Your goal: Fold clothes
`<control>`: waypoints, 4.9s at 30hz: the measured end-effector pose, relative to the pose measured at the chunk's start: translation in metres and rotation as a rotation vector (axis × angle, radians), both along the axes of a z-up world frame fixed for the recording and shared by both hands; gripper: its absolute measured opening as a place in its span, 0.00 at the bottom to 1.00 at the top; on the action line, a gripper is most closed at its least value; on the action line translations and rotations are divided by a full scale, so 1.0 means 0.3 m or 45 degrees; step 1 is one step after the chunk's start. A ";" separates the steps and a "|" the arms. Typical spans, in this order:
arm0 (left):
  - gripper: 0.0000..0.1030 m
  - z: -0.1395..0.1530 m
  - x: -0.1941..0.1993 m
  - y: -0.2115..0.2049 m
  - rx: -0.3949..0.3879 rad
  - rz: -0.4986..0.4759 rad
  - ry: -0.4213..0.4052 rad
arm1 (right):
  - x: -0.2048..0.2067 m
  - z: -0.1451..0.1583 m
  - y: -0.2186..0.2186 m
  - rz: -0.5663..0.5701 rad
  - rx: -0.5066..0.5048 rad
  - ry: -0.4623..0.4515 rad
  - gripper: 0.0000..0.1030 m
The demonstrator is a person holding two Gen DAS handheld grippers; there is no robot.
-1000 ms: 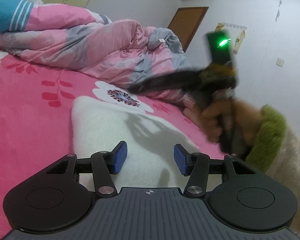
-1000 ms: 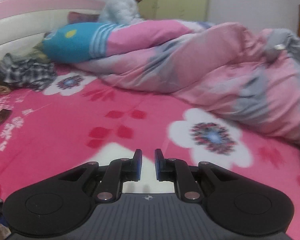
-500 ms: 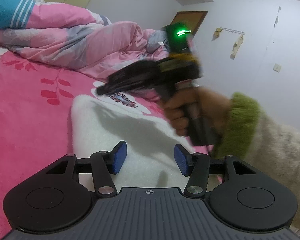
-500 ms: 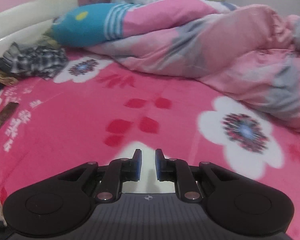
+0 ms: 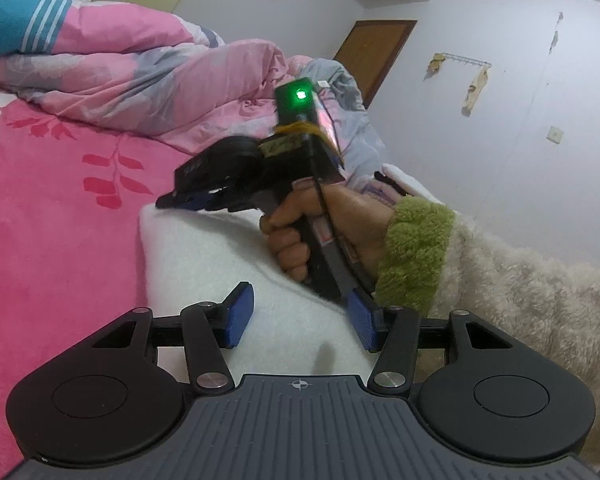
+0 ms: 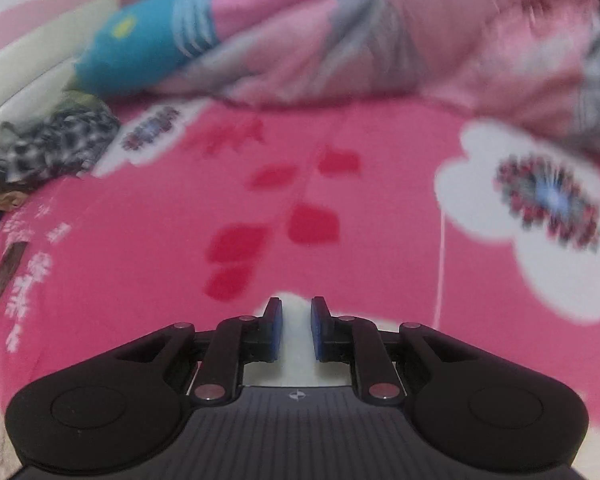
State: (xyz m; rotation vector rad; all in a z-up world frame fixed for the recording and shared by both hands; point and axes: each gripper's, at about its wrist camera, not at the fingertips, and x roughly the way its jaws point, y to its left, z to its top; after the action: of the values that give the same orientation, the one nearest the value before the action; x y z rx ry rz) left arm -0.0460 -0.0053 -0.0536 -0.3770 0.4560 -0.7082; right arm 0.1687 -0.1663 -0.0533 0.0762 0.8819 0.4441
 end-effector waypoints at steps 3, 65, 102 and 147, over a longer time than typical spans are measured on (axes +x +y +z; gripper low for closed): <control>0.51 0.001 0.000 0.003 0.005 -0.010 -0.002 | -0.040 0.052 -0.062 -0.127 0.012 -0.061 0.17; 0.99 0.116 -0.021 -0.148 0.480 0.040 0.080 | -0.658 0.019 -0.334 -0.190 -0.150 -0.490 0.32; 1.00 0.020 0.015 -0.150 0.708 0.168 0.455 | -0.983 0.028 -0.305 -0.060 -0.264 -0.472 0.27; 0.96 0.079 0.135 -0.009 0.279 0.127 0.428 | -0.833 -0.070 -0.794 -0.583 0.820 -0.012 0.75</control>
State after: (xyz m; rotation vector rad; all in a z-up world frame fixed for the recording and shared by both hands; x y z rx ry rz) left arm -0.0056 -0.0079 -0.0299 -0.3102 0.8196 -0.4917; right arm -0.0812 -0.4046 -0.0744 0.8490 0.6563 0.2809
